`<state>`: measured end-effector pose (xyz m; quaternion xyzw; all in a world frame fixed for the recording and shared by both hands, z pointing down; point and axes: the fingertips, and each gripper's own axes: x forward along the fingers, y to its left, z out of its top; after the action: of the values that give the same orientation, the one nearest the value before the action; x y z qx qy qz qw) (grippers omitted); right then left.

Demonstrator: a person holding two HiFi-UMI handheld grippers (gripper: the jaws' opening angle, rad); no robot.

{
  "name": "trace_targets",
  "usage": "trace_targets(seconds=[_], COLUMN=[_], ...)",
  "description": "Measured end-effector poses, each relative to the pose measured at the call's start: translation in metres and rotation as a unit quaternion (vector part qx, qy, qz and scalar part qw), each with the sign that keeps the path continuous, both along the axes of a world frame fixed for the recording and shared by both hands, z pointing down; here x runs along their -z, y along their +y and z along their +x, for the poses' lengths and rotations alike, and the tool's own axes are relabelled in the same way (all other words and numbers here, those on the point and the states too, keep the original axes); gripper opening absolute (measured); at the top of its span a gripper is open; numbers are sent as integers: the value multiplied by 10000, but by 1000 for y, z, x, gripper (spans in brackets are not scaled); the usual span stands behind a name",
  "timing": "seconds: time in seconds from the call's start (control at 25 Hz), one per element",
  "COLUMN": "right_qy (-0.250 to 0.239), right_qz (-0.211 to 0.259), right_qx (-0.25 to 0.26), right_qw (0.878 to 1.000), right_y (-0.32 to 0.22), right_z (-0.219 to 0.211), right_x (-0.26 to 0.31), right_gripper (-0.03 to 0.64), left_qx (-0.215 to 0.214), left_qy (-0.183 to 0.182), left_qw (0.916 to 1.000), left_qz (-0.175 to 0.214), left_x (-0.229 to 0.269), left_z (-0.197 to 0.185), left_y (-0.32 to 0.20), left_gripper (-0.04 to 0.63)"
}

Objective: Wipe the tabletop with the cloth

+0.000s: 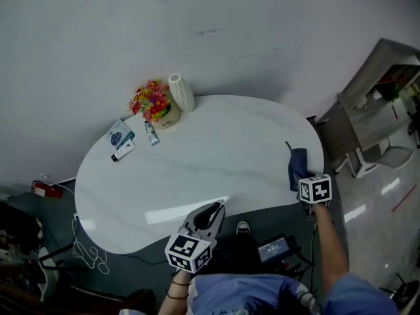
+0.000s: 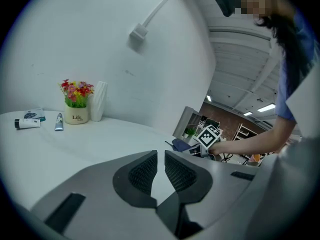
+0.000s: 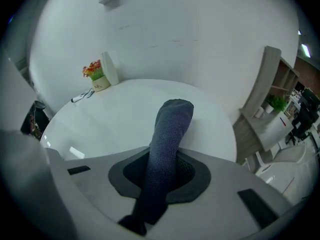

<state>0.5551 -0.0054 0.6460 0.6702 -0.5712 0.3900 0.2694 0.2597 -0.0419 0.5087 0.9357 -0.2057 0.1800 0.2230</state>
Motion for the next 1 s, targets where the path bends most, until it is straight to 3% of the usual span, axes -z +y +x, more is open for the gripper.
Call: trace_targets(seconds=[0.24, 0.44, 0.72, 1.0], right_qy=[26, 67, 93, 129], right_qz=[-183, -243, -32, 340], right_qx=[-544, -599, -334, 111], right_qw=[9983, 9979, 9994, 9993], right_y=[51, 64, 44, 14], right_z=[62, 79, 56, -10], right_x=[-15, -15, -1, 32], right_gripper=[69, 69, 69, 69], left_qx=[-88, 46, 382, 746], left_qy=[-13, -86, -140, -35], left_qw=[10000, 10000, 9992, 9972], left_qz=[13, -10, 7, 66], left_x=[1, -2, -1, 7], left_z=[27, 24, -9, -64], left_y=[6, 9, 8, 10], left_gripper=[41, 41, 41, 41])
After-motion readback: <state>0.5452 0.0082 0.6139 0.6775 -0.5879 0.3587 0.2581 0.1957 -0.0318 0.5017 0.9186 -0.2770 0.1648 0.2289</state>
